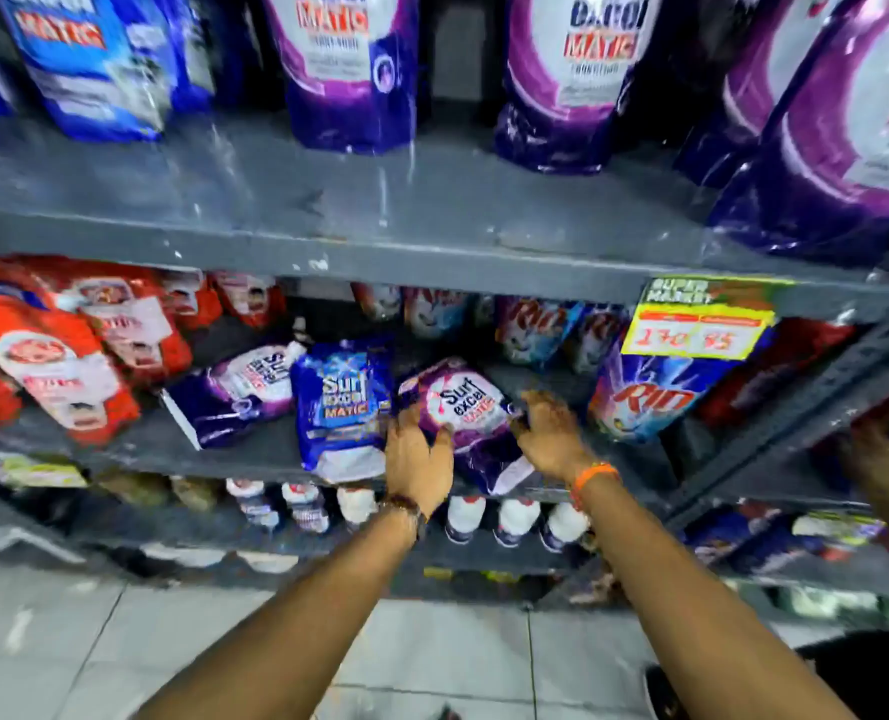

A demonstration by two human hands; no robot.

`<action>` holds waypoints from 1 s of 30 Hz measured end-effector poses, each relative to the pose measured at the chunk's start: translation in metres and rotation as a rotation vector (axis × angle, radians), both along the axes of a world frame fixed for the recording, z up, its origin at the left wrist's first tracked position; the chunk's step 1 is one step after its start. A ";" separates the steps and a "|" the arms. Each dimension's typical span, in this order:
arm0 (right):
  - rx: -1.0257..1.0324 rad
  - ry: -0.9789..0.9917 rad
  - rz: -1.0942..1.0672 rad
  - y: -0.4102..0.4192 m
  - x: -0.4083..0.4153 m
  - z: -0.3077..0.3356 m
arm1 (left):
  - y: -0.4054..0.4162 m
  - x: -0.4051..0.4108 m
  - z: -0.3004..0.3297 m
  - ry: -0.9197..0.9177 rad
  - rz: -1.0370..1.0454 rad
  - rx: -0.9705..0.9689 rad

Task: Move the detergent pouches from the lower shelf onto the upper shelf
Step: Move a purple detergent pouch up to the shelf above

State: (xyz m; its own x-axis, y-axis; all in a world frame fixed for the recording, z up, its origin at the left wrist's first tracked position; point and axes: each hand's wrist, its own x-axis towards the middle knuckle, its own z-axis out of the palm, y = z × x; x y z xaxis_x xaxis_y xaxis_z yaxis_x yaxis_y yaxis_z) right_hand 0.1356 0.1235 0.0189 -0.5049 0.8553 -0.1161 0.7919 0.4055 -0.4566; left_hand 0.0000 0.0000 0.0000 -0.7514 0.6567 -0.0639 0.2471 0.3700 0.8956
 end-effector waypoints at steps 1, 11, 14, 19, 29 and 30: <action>0.002 -0.032 0.010 0.007 -0.001 -0.007 | 0.010 0.002 -0.007 -0.077 0.014 -0.027; -0.370 0.108 -0.087 0.055 0.008 -0.068 | 0.055 0.000 -0.021 -0.747 0.321 -0.068; -0.536 0.259 -0.142 0.067 0.021 -0.094 | 0.059 0.001 -0.021 -0.798 0.241 -0.109; -0.634 0.381 -0.205 0.017 0.033 -0.038 | 0.038 0.016 -0.019 -0.739 0.159 -0.052; -0.438 0.527 -0.185 0.005 0.040 -0.020 | 0.024 0.018 0.021 -0.550 -0.014 0.157; -0.394 0.534 -0.181 0.007 0.036 -0.020 | 0.027 0.016 0.024 -0.528 -0.037 0.187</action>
